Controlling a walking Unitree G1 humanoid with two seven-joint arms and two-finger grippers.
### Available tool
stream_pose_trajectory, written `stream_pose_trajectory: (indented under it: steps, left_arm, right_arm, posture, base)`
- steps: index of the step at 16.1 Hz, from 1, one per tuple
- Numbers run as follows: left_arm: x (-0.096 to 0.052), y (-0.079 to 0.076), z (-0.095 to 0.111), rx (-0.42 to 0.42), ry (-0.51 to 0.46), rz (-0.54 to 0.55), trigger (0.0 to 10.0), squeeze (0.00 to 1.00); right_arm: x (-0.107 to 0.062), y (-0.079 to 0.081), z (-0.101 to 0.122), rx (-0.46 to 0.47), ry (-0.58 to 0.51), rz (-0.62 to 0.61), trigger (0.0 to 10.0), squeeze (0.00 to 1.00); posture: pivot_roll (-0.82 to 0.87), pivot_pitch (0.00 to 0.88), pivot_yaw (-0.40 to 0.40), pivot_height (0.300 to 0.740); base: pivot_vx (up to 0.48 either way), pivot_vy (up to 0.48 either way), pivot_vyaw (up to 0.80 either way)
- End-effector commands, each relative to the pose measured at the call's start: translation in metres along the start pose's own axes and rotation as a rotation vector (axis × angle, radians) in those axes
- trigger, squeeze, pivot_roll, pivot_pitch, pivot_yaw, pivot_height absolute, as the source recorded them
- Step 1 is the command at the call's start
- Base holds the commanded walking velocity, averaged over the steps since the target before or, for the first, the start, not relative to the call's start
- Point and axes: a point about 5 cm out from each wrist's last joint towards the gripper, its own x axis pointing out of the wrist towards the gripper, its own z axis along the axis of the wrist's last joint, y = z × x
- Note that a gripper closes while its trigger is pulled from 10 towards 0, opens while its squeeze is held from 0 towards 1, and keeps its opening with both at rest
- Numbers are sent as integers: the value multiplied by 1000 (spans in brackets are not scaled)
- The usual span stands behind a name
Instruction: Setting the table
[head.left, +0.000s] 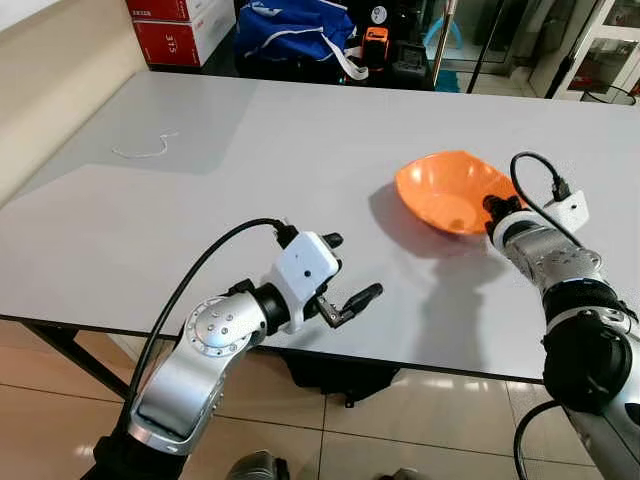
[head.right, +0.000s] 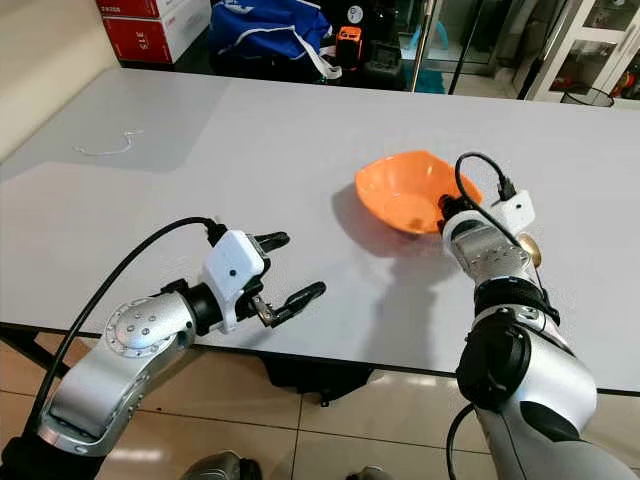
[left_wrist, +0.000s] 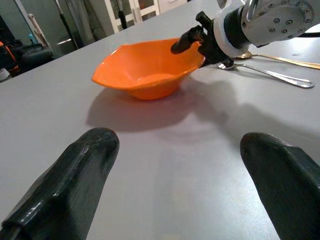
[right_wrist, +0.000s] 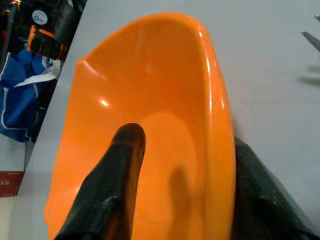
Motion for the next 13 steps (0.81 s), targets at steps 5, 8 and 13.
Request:
stream_pose_trajectory:
  steps: [5, 8, 13]
  left_arm:
    - [2, -2, 1, -4, -7, -9, 10000, 0]
    - [1, -1, 1, -21, -17, 1, 10000, 0]
    - [-7, 24, 2, -78, -50, 270, 10000, 0]
  right_arm:
    - [-8, 5, 23, 54, 22, 12, 10000, 0]
    - [-22, 4, 26, 72, 46, 50, 10000, 0]
    - [-103, -19, 9, -64, -2, 54, 10000, 0]
  posture:
    - [-3, 3, 5, 740]
    - [-21, 5, 28, 740]
    - [-35, 13, 44, 740]
  base:
    - [0, 0, 0]
    - [0, 0, 0]
    - [0, 0, 0]
